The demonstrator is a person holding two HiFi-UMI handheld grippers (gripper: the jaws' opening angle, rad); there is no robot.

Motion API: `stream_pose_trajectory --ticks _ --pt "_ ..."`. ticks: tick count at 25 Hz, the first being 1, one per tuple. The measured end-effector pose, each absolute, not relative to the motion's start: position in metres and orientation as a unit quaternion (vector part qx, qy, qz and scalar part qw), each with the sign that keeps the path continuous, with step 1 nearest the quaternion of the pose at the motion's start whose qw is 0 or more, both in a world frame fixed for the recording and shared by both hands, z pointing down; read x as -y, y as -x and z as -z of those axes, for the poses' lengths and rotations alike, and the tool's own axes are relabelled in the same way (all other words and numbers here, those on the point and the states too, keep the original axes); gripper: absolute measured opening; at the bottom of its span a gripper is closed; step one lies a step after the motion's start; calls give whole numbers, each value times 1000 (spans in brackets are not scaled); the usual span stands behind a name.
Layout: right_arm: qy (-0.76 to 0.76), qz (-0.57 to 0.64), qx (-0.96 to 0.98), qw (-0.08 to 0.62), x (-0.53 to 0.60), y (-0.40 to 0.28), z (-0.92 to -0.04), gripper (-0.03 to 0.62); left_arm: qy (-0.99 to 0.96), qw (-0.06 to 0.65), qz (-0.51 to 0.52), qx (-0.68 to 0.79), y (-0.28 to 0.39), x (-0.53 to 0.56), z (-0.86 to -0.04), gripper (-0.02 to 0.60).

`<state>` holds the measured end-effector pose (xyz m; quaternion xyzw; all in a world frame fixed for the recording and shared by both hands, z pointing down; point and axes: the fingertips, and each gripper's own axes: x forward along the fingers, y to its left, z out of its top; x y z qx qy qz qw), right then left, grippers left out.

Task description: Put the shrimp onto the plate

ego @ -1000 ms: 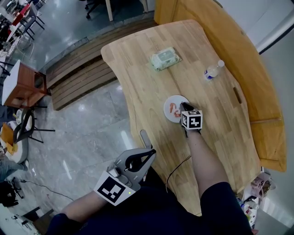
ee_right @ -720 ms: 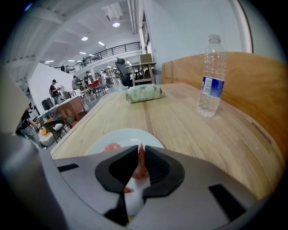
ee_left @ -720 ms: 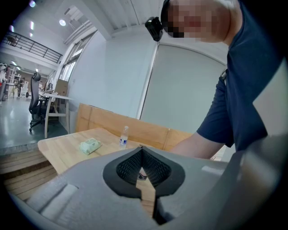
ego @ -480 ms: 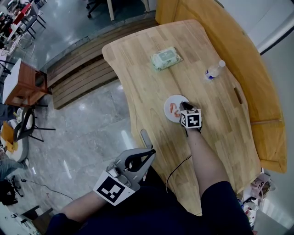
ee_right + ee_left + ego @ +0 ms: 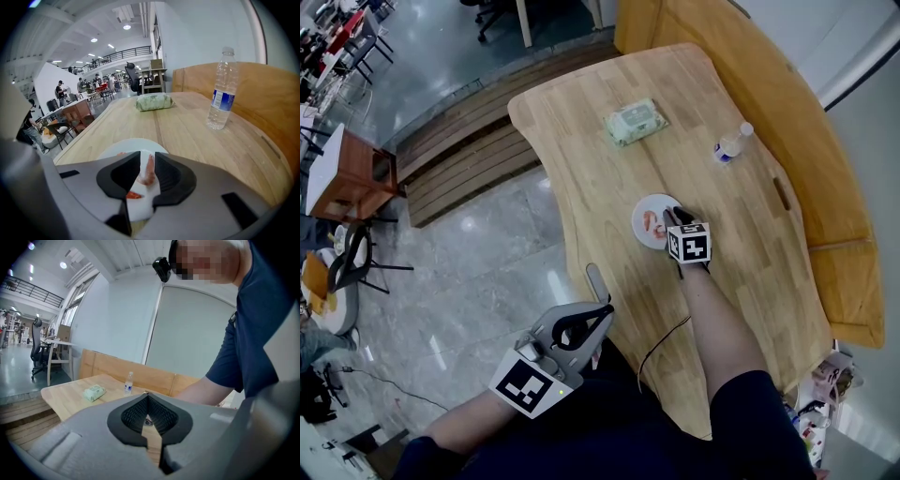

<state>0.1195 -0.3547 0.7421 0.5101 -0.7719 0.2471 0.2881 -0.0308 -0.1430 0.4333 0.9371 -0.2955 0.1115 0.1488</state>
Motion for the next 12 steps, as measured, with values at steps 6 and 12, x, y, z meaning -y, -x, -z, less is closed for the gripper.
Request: stream_pose_trajectory --ticks 6,12 --pt "-518 -219 786 257 329 -118 -698 101 -940 146 -101 292 36 134 -424 3" --pt "-521 -200 799 224 292 -106 -652 101 -946 132 -91 283 40 120 -411 5"
